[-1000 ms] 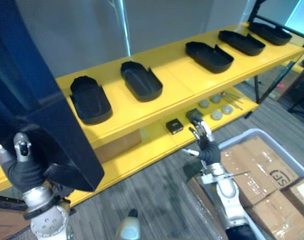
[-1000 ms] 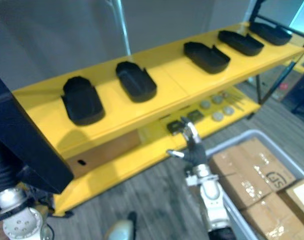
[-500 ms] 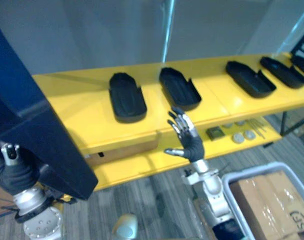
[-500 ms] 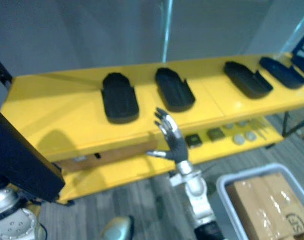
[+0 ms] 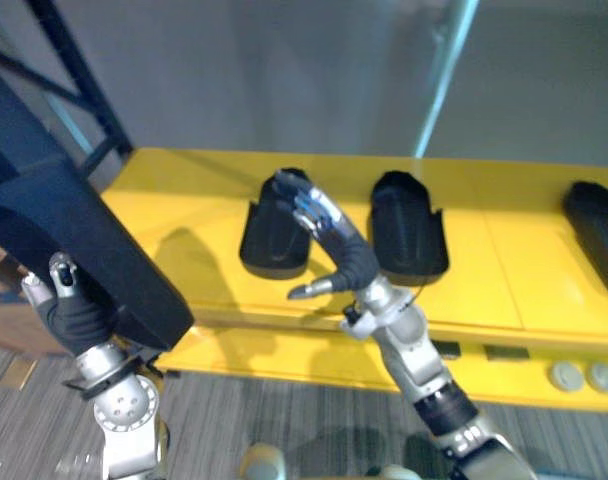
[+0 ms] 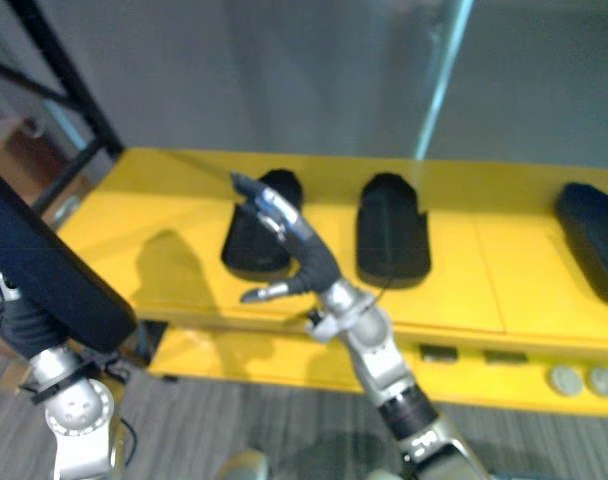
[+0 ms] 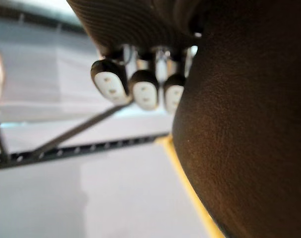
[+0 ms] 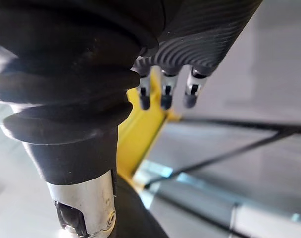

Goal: Walk over and take plastic housings, then place them on the shelf

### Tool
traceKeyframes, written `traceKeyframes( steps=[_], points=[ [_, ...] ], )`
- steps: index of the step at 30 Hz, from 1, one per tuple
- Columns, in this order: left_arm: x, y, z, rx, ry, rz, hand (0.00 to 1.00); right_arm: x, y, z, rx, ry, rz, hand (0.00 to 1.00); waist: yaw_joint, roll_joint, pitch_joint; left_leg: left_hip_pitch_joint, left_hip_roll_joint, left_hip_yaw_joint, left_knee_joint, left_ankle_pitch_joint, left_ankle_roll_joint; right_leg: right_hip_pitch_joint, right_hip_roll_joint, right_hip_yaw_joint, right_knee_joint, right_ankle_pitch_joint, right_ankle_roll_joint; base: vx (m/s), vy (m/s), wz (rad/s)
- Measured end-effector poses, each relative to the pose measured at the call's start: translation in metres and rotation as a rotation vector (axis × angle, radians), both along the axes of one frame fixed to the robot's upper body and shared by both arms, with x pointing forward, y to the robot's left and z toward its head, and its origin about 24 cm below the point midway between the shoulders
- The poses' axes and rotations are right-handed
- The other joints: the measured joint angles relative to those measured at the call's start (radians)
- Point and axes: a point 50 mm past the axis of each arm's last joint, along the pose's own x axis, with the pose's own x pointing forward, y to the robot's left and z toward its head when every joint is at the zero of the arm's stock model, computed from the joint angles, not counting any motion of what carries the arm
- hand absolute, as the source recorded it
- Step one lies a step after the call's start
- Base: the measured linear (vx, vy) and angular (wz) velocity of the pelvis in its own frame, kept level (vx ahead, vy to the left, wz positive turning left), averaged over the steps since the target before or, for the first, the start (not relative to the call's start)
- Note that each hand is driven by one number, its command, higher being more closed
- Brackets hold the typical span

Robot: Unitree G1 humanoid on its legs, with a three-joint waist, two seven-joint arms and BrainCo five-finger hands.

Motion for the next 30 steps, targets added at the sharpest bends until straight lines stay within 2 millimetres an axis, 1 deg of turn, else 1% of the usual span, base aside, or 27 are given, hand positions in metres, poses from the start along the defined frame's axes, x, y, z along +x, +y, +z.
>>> traceKeyframes(
  steps=[1,2,3,4,5,7,8,9,10,11,12,13,14,15,17,19,22,23,24,25,27,29,30],
  points=[
    [-0.001,-0.003,0.002,-0.003,-0.022,-0.008,1.0,-0.005,0.004,0.008,0.017,-0.039,0.028,0.0,0.001,-0.018,-0.014,0.01,0.003,0.053,-0.047,0.022,0.026,0.007,-0.012,-0.036,-0.033,-0.006,-0.013,0.05,-0.38,2.29],
    [0.004,-0.03,0.017,0.011,-0.107,-0.151,1.0,-0.026,0.022,0.01,0.018,-0.065,0.146,0.0,-0.043,0.029,-0.043,0.049,0.057,0.182,0.011,-0.059,0.019,0.045,0.021,-0.196,-0.097,-0.009,-0.024,0.04,-0.3,2.22],
    [0.01,-0.039,0.02,0.023,-0.11,-0.207,1.0,-0.028,0.026,0.007,0.017,-0.05,0.148,0.0,-0.041,0.043,-0.049,0.088,0.058,0.184,-0.086,-0.056,-0.009,0.045,0.03,-0.212,-0.096,-0.007,-0.024,0.02,-0.193,1.89],
    [0.013,-0.044,0.022,0.029,-0.107,-0.236,1.0,-0.03,0.031,0.005,0.009,-0.04,0.163,0.0,-0.039,0.048,-0.052,0.113,0.055,0.186,-0.134,-0.052,-0.016,0.046,0.031,-0.218,-0.092,-0.005,-0.02,-0.03,0.078,0.35],
    [0.013,-0.044,0.021,0.032,-0.103,-0.238,1.0,-0.032,0.033,0.005,0.006,-0.042,0.166,0.0,-0.037,0.044,-0.05,0.121,0.053,0.188,-0.143,-0.054,-0.019,0.048,0.03,-0.218,-0.093,-0.001,-0.019,-0.06,0.096,0.13],
    [0.013,-0.043,0.019,0.025,-0.085,-0.235,1.0,-0.035,0.038,0.004,0.027,-0.028,0.176,0.0,-0.034,0.021,-0.049,0.122,0.038,0.198,-0.165,-0.057,-0.027,0.053,0.023,-0.224,-0.11,0.024,-0.007,-0.07,0.117,0.07],
    [0.015,-0.045,0.019,0.033,-0.073,-0.25,1.0,-0.037,0.039,0.002,0.041,-0.012,0.177,0.0,-0.036,0.012,-0.056,0.133,0.02,0.201,-0.212,-0.042,-0.045,0.054,0.018,-0.233,-0.136,0.047,0.007,-0.08,0.23,0.27],
    [0.018,-0.047,0.018,0.058,-0.038,-0.279,1.0,-0.038,0.041,-0.001,0.076,0.021,0.146,0.0,-0.036,0.008,-0.061,0.142,-0.002,0.196,-0.267,-0.02,-0.057,0.052,0.004,-0.24,-0.152,0.064,0.028,-0.08,0.246,0.33],
    [0.02,-0.048,0.018,0.072,-0.017,-0.295,1.0,-0.039,0.042,-0.002,0.097,0.043,0.13,0.0,-0.036,0.006,-0.062,0.142,-0.016,0.185,-0.284,-0.01,-0.046,0.051,-0.008,-0.243,-0.154,0.073,0.033,-0.06,0.271,0.51],
    [0.023,-0.05,0.014,0.099,0.029,-0.325,1.0,-0.039,0.043,-0.006,0.127,0.081,0.095,0.0,-0.038,0.006,-0.062,0.141,-0.045,0.162,-0.312,0.006,-0.025,0.05,-0.022,-0.224,-0.154,0.084,0.029,-0.03,0.188,0.54],
    [0.025,-0.05,0.012,0.11,0.051,-0.337,1.0,-0.04,0.044,-0.008,0.132,0.096,0.083,0.0,-0.043,0.006,-0.063,0.139,-0.058,0.147,-0.322,0.013,-0.017,0.05,-0.031,-0.2,-0.153,0.091,0.028,-0.03,0.248,0.75],
    [0.027,-0.05,0.01,0.122,0.081,-0.348,1.0,-0.041,0.044,-0.01,0.135,0.114,0.065,0.0,-0.048,0.008,-0.065,0.136,-0.077,0.118,-0.339,0.024,-0.004,0.049,-0.04,-0.148,-0.152,0.098,0.026,0.0,0.205,0.9],
    [0.029,-0.049,0.008,0.13,0.101,-0.354,1.0,-0.04,0.044,-0.013,0.13,0.123,0.035,0.0,-0.056,0.002,-0.07,0.128,-0.095,0.088,-0.35,0.03,0.005,0.045,-0.048,-0.088,-0.151,0.099,0.024,0.02,0.219,0.94],
    [0.03,-0.045,0.006,0.125,0.114,-0.351,1.0,-0.04,0.044,-0.016,0.13,0.147,0.017,0.0,-0.053,-0.008,-0.077,0.113,-0.106,0.067,-0.35,0.035,0.009,0.039,-0.056,-0.064,-0.15,0.102,0.024,0.05,0.149,0.78],
    [0.031,-0.041,0.002,0.102,0.141,-0.339,1.0,-0.038,0.045,-0.023,0.094,0.175,-0.001,0.0,-0.037,-0.021,-0.085,0.103,-0.12,0.054,-0.349,0.046,0.013,0.039,-0.064,-0.067,-0.155,0.103,0.025,0.05,0.072,0.31],
    [0.031,-0.041,-0.003,0.079,0.16,-0.334,1.0,-0.035,0.045,-0.03,0.062,0.203,-0.03,0.0,-0.039,-0.023,-0.087,0.104,-0.127,0.047,-0.349,0.049,0.016,0.057,-0.064,-0.067,-0.178,0.104,0.026,0.04,-0.013,0.12],
    [0.028,-0.042,-0.012,0.055,0.192,-0.333,1.0,-0.029,0.036,-0.041,0.065,0.283,-0.107,0.0,-0.041,-0.024,-0.09,0.119,-0.126,0.053,-0.349,0.049,0.016,0.084,-0.056,-0.062,-0.214,0.109,0.033,0.02,-0.037,-0.03],
    [0.024,-0.042,-0.018,0.033,0.213,-0.326,1.0,-0.026,0.026,-0.048,0.07,0.321,-0.162,0.0,-0.044,-0.02,-0.097,0.125,-0.122,0.059,-0.349,0.049,0.016,0.092,-0.05,-0.06,-0.224,0.115,0.043,0.0,-0.051,-0.16],
    [0.02,-0.041,-0.023,0.014,0.23,-0.316,1.0,-0.021,0.014,-0.055,0.083,0.363,-0.221,0.0,-0.045,-0.017,-0.101,0.13,-0.117,0.066,-0.349,0.049,0.016,0.095,-0.046,-0.051,-0.227,0.117,0.043,-0.01,-0.048,-0.16],
    [0.019,-0.041,-0.025,0.008,0.238,-0.311,1.0,-0.02,0.007,-0.058,0.094,0.384,-0.247,0.0,-0.045,-0.016,-0.1,0.135,-0.116,0.07,-0.349,0.049,0.016,0.1,-0.044,-0.042,-0.231,0.117,0.044,-0.03,-0.039,-0.14],
    [0.012,-0.04,-0.031,-0.016,0.255,-0.278,1.0,-0.015,-0.02,-0.07,0.132,0.453,-0.337,0.0,-0.06,-0.005,-0.107,0.137,-0.111,0.071,-0.349,0.052,0.01,0.104,-0.043,-0.037,-0.239,0.118,0.046,-0.07,-0.029,-0.06],
    [0.009,-0.039,-0.031,-0.02,0.248,-0.266,1.0,-0.015,-0.033,-0.077,0.156,0.49,-0.382,0.0,-0.069,0.0,-0.109,0.137,-0.111,0.075,-0.35,0.054,0.008,0.104,-0.042,-0.034,-0.242,0.118,0.046,-0.09,-0.02,-0.08],
    [0.008,-0.038,-0.028,-0.014,0.231,-0.261,1.0,-0.017,-0.039,-0.083,0.167,0.523,-0.402,0.0,-0.072,0.0,-0.109,0.135,-0.115,0.082,-0.354,0.053,0.008,0.104,-0.045,-0.031,-0.24,0.116,0.05,-0.12,-0.002,-0.13]
  ],
)
